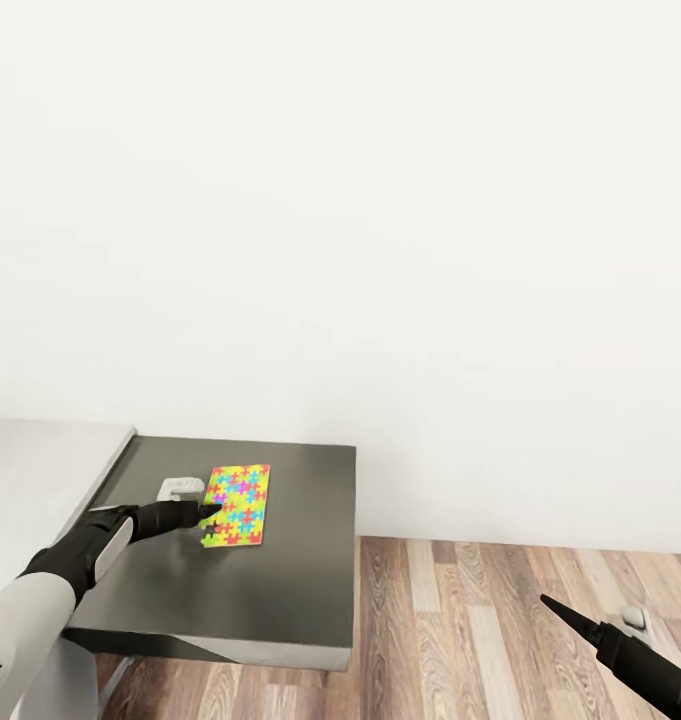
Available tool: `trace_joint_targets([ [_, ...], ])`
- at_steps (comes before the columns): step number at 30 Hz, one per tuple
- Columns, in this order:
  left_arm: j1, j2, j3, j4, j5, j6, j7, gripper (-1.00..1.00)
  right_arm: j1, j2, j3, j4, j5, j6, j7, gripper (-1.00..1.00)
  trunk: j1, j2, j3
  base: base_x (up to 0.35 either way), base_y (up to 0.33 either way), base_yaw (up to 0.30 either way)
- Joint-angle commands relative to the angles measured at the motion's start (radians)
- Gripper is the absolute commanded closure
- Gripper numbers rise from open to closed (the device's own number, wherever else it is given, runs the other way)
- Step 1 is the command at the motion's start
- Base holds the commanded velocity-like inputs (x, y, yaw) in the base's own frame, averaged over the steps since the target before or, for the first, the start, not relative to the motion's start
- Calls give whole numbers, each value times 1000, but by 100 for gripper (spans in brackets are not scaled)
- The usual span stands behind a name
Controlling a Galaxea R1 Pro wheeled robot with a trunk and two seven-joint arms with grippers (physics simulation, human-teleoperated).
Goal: Put all the toys in the child's room - the three board games (two on the bed and one on the table), the two jigsaw puzzles on the table, and the tennis ball on the table - inside the toy box on the table in the child's room.
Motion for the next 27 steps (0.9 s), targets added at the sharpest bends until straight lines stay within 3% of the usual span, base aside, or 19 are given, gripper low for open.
trace_joint_targets([
  [1,-1,1,-5,-1,10,9,1,-100,0,0,0,0,-5,8,1,-100,1,-2,-2,212,78,0],
  [27,-1,1,-9,-1,9,11,1,-100,0,0,-2,0,-5,8,5,-100,1,-2,-2,37,11,0],
])
